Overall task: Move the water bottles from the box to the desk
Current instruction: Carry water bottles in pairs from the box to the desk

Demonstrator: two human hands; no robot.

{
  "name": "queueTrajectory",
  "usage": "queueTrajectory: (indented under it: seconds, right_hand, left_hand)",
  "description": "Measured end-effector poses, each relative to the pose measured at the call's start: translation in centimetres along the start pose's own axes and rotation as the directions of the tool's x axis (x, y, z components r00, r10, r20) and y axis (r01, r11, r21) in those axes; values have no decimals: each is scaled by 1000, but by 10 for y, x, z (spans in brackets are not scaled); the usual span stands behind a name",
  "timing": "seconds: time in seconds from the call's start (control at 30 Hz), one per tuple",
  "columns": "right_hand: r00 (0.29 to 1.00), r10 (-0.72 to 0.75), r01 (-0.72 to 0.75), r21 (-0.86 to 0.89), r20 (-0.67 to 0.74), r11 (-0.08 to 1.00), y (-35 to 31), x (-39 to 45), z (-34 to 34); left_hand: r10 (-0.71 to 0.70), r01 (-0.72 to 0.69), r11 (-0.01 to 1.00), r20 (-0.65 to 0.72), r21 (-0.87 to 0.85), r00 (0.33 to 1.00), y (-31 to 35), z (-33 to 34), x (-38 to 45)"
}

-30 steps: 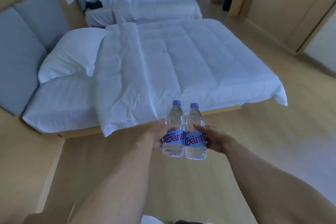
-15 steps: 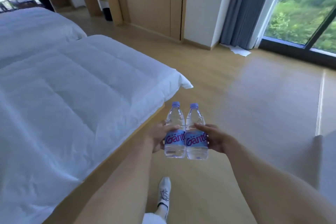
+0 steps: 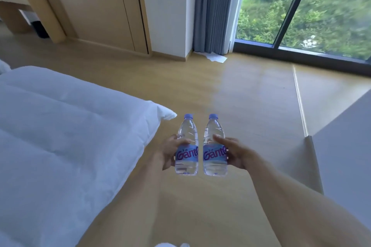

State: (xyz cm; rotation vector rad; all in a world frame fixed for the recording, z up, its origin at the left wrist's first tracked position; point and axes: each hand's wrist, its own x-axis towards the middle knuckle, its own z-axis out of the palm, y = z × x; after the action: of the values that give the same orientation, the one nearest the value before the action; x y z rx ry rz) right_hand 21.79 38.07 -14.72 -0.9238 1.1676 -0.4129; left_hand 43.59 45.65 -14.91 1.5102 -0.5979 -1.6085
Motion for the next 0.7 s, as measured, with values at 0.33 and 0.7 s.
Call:
queueTrajectory:
  seconds: [0.33, 0.7]
  right_hand:
    - [999, -4, 3, 37, 50, 999, -62, 108, -53]
    - [985, 58, -59, 2, 159, 998, -177, 271, -119]
  left_hand:
    - [-15, 16, 1000, 31, -15, 999, 64, 28, 125]
    - [-47, 37, 992, -82, -122, 995, 159, 50, 284]
